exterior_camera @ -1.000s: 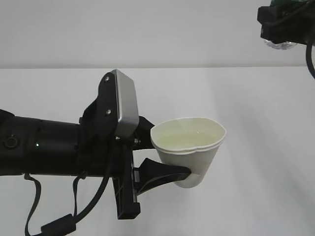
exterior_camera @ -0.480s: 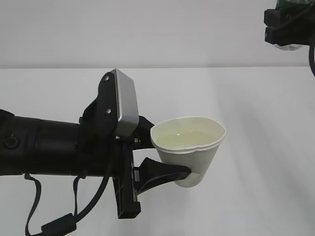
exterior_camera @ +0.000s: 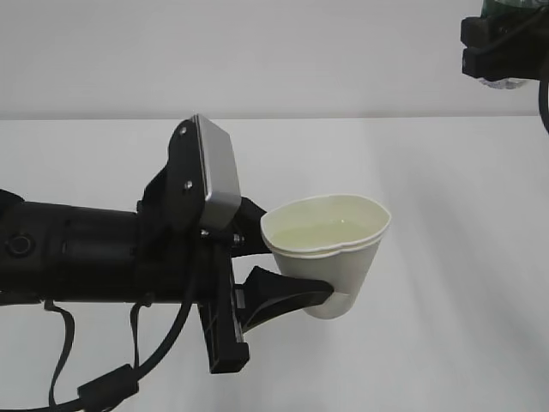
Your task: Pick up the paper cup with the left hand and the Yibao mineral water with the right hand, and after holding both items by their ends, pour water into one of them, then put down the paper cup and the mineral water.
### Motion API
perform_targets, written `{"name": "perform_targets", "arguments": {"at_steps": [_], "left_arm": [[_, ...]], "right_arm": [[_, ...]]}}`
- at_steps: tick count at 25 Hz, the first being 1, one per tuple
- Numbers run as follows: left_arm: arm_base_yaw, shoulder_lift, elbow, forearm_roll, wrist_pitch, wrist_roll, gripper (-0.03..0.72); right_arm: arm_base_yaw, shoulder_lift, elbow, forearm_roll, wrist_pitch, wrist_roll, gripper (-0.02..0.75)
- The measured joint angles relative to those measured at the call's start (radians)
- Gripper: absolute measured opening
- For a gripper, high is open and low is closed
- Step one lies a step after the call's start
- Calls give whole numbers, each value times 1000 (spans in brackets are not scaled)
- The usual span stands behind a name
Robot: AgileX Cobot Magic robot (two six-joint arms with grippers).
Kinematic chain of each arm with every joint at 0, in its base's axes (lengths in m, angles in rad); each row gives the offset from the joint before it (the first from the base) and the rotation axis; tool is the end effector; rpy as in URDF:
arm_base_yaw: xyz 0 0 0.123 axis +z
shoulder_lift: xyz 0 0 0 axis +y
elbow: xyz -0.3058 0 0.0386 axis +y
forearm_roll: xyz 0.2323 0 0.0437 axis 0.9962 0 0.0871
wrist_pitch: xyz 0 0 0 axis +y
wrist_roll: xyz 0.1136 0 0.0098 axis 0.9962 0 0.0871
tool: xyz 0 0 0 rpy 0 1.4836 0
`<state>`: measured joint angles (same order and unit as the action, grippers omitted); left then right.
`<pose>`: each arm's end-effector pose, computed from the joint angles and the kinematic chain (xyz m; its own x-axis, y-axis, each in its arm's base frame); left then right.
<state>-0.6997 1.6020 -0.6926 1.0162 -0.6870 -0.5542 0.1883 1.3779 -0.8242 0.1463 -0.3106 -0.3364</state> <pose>0.2001 -0.2487 0.2322 0.0175 0.3536 -0.9352 0.9700 0.2209 0.1016 0.3077 0.0535 0.3274 -0.1244 -0.2228 -0.9669 -0.1715 0.9646 -0.2002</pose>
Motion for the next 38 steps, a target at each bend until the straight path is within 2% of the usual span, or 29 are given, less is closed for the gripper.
{"name": "perform_targets", "arguments": {"at_steps": [10, 20, 38], "left_arm": [[0, 0, 0, -59, 24, 2, 363], [2, -35, 0, -177, 74, 75, 363], [142, -115, 0, -247, 93, 86, 363]], "right_arm": [[0, 0, 0, 0, 1, -2, 452], [0, 0, 0, 0, 1, -5, 452], [0, 0, 0, 0, 1, -5, 452]]}}
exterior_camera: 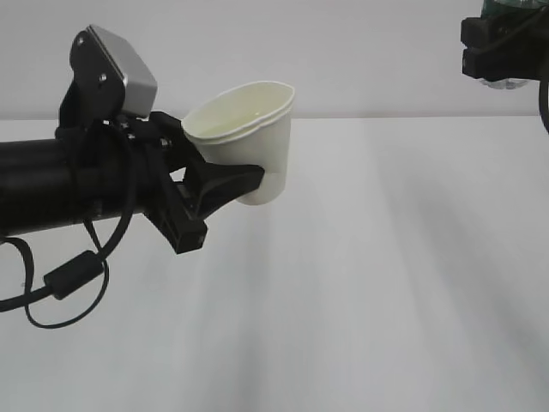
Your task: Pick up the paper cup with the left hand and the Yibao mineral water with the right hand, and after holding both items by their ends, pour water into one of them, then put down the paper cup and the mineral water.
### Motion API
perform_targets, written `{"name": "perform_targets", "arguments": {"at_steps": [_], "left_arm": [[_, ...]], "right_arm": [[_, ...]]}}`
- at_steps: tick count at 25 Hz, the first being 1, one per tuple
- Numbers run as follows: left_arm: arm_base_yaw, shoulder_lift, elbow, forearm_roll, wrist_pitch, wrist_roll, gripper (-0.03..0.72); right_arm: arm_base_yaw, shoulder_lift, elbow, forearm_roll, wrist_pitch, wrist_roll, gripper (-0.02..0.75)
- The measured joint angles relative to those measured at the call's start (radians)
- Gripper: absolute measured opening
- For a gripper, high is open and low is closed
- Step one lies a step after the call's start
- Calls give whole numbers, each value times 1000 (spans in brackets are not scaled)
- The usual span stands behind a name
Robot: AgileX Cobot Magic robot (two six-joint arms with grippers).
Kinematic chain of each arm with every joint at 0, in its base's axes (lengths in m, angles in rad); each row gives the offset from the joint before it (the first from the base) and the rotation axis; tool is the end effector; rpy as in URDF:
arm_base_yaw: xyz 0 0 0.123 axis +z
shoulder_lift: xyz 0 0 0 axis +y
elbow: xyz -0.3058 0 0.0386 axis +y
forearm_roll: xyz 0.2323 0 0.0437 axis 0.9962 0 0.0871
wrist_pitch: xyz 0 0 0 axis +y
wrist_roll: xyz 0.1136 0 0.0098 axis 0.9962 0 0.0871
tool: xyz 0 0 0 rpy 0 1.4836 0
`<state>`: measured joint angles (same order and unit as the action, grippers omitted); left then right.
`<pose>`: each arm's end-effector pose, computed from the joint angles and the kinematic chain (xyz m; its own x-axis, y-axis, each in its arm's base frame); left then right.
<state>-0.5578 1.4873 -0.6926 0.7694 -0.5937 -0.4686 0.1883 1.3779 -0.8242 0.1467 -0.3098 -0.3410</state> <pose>0.2383 -0.2009 0.2691 -0.0437 0.2513 -0.9669 0.8340 0.5420 0.1032 0.3077 0.0535 0.3273 -0.1244 -0.2269 -0.9659 -0.1721 0.9637 -0.2042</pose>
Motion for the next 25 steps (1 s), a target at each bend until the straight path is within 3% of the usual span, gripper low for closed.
{"name": "perform_targets", "arguments": {"at_steps": [14, 25], "left_arm": [[156, -56, 0, -25, 6, 2, 363], [211, -82, 0, -27, 33, 4, 363]], "right_arm": [[0, 0, 0, 2, 0, -2, 452], [0, 0, 0, 2, 0, -2, 452]]}}
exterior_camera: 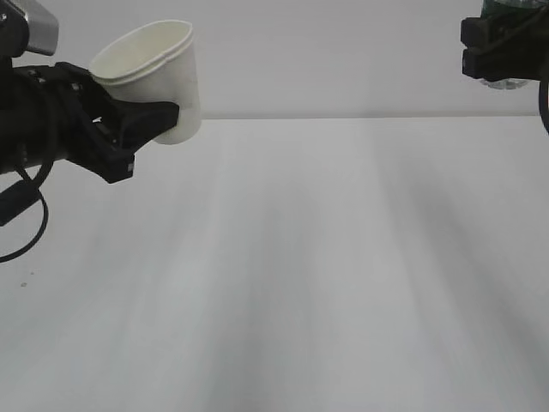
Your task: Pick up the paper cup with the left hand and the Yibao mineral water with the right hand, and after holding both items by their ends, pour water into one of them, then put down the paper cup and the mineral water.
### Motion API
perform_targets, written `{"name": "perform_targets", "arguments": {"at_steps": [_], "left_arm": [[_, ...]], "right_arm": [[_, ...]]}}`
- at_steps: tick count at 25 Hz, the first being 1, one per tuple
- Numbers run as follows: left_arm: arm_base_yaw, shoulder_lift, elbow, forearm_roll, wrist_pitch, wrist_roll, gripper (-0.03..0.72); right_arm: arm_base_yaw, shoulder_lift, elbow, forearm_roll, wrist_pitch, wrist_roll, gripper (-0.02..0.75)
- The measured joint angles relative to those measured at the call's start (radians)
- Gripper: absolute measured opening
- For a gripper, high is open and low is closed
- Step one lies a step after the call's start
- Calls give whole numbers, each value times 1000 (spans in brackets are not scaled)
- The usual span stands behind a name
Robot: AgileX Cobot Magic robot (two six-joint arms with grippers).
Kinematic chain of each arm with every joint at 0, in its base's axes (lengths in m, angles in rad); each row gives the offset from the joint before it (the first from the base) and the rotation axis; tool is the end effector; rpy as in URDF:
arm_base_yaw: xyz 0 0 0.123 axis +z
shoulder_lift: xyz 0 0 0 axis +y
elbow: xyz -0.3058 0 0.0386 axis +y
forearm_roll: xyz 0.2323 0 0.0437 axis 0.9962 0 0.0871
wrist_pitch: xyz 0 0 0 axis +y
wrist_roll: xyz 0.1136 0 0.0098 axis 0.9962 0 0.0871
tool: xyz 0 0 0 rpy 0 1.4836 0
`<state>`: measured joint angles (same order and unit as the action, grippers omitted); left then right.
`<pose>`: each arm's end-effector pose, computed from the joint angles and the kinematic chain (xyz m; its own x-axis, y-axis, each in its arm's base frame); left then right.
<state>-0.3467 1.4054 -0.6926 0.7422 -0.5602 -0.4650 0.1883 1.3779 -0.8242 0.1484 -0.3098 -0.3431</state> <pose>0.2650 -0.1392 0.2917 -0.0506 0.2111 -0.9762 0.6713 0.7309 0.1233 0.3077 0.0534 0.3273 -0.1245 -0.2274 -0.9658 -0.1717 0.9636 -0.2048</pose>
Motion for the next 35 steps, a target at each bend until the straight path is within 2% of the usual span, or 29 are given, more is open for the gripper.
{"name": "perform_targets", "arguments": {"at_steps": [21, 26, 35], "left_arm": [[108, -9, 0, -48, 73, 2, 363], [116, -9, 0, -97, 132, 18, 363], [178, -9, 0, -185, 174, 23, 363]], "right_arm": [[0, 0, 0, 0, 0, -4, 452], [0, 0, 0, 0, 0, -8, 452], [0, 0, 0, 0, 0, -8, 452]]}}
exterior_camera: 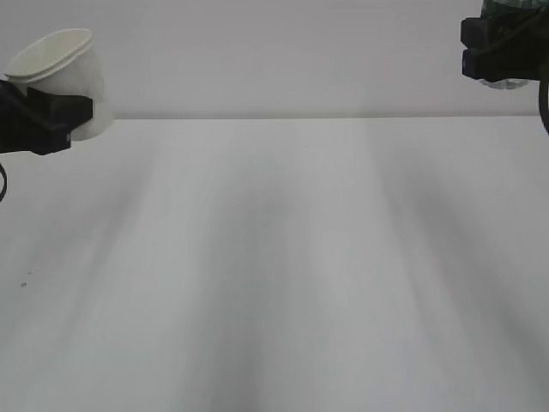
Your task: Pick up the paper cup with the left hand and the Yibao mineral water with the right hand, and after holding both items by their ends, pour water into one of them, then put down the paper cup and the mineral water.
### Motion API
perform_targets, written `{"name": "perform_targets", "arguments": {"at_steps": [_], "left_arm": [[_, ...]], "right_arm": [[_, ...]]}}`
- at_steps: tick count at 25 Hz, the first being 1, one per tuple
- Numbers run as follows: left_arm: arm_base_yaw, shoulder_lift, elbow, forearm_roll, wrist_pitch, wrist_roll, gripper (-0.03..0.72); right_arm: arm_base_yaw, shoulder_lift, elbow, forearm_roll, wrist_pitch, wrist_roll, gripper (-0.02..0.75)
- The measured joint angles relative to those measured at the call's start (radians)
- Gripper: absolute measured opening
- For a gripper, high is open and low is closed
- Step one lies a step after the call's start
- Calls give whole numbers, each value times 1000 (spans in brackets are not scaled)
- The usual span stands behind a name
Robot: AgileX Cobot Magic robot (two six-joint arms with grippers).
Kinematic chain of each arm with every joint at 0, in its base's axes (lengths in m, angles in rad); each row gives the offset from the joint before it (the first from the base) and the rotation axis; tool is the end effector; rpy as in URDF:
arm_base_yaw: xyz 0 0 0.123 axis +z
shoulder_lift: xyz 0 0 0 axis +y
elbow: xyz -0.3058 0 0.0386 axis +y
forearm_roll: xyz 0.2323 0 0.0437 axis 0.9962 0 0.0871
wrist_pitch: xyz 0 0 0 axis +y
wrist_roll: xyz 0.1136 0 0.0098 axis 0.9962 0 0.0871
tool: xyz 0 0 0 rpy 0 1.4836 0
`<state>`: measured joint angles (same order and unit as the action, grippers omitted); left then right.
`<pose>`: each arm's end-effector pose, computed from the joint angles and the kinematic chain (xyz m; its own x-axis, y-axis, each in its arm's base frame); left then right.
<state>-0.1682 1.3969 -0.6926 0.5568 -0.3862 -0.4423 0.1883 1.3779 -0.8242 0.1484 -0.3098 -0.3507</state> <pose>0.2897 -0.0721 0.2823 -0.2476 0.1222 -0.9611 0.3736 0.9273 0.0217 0.3077 0.0534 0.3273 -0.1232 -0.2347 -0.9642 -0.1726 0.9619 -0.2121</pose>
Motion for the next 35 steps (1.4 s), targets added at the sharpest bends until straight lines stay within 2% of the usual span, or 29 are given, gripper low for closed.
{"name": "perform_targets", "arguments": {"at_steps": [16, 35], "left_arm": [[83, 0, 0, -11, 57, 20, 363], [88, 98, 0, -13, 27, 61, 363]], "right_arm": [[0, 0, 0, 0, 2, -2, 452], [0, 0, 0, 0, 2, -2, 452]]}}
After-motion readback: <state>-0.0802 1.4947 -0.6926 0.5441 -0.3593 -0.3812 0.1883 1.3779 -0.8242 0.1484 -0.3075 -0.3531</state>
